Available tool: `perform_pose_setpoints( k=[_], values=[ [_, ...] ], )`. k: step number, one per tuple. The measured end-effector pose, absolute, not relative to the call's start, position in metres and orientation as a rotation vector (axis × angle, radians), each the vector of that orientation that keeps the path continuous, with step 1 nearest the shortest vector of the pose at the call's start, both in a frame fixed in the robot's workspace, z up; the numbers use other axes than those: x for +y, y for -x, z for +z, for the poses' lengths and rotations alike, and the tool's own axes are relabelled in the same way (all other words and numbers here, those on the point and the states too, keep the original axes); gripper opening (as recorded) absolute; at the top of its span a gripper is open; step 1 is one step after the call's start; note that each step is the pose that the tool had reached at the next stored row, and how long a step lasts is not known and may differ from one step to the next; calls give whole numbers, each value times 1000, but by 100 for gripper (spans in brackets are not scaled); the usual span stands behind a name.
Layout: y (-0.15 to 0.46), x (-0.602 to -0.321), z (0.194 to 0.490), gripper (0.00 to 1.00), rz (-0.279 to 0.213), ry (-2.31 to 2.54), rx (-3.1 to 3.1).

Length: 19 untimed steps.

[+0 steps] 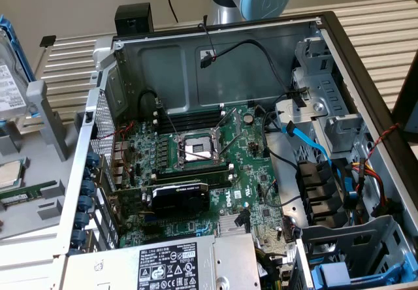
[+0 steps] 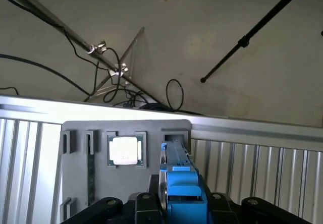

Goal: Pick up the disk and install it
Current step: 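Pick up the disk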

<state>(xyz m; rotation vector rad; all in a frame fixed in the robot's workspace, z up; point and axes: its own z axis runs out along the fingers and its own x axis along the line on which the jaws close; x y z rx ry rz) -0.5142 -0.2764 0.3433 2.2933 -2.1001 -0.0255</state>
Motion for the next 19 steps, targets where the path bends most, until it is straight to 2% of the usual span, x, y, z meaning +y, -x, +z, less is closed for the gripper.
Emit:
perform_pose_setpoints(
  k=[19],
  values=[
    [490, -276, 399, 37, -13, -2296, -2103]
  ],
)
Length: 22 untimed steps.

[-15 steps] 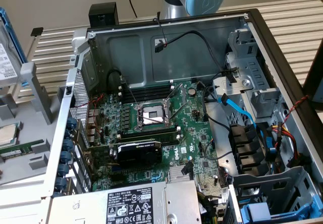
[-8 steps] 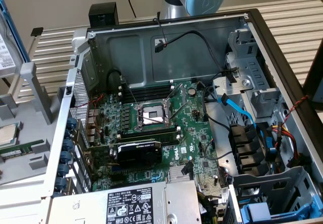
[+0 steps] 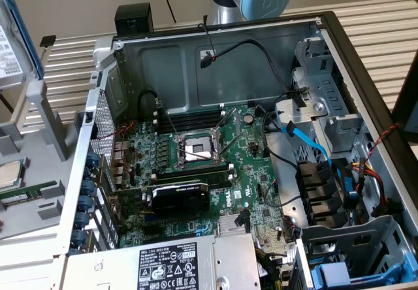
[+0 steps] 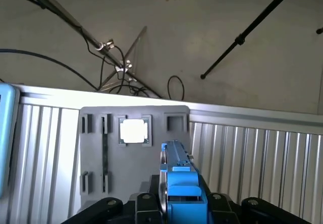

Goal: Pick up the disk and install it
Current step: 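Pick up the disk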

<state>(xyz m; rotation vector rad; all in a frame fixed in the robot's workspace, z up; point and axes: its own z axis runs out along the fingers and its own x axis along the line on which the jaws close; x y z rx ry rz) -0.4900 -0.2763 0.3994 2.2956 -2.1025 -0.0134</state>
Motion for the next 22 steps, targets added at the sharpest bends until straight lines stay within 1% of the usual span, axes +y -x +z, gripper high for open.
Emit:
perform_pose_setpoints(
  k=[12, 19, 22],
  values=[
    [472, -276, 434, 37, -11, -2298, -2104],
    [470, -276, 437, 37, -11, -2298, -2104],
    [460, -277, 442, 37, -15, -2300, -2106]
  ],
)
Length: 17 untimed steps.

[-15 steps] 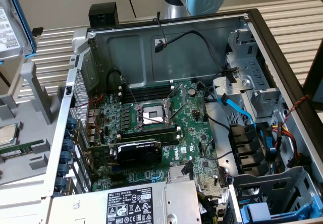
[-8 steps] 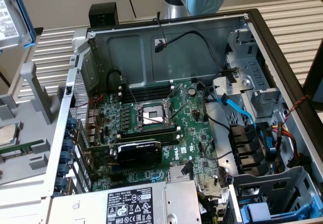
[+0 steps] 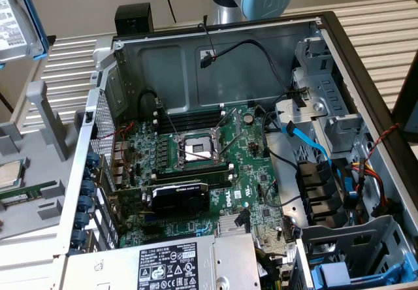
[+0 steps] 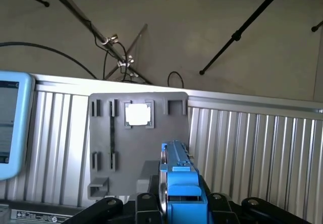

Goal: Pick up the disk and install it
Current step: 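Pick up the disk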

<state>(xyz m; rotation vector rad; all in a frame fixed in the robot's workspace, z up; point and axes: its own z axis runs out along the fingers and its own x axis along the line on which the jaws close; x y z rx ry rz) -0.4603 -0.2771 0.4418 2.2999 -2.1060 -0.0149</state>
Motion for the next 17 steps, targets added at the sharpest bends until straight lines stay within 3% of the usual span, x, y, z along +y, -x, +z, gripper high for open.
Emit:
perform_pose_setpoints(
  k=[17],
  values=[
    [400, -290, 497, 37, -24, -2304, -2110]
  ],
)
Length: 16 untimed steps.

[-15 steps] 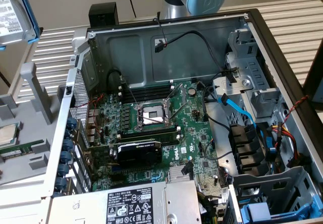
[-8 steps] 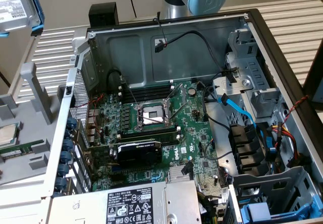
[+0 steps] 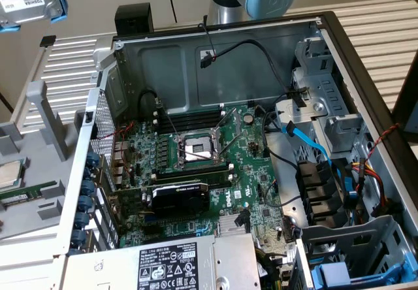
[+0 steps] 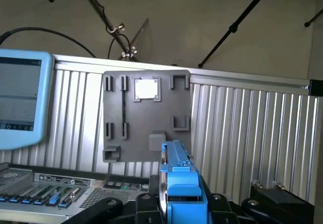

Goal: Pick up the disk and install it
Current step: 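Pick up the disk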

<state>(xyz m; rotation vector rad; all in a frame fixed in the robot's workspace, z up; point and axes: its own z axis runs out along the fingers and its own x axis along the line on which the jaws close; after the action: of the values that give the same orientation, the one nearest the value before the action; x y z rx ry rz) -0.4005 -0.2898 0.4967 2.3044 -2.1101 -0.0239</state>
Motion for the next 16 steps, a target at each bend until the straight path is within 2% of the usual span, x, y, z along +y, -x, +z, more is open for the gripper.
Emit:
perform_pose_setpoints(
  k=[7, 16],
  values=[
    [371, -299, 505, 37, -26, -2304, -2109],
    [344, -325, 506, 37, -26, -2303, -2109]
  ],
)
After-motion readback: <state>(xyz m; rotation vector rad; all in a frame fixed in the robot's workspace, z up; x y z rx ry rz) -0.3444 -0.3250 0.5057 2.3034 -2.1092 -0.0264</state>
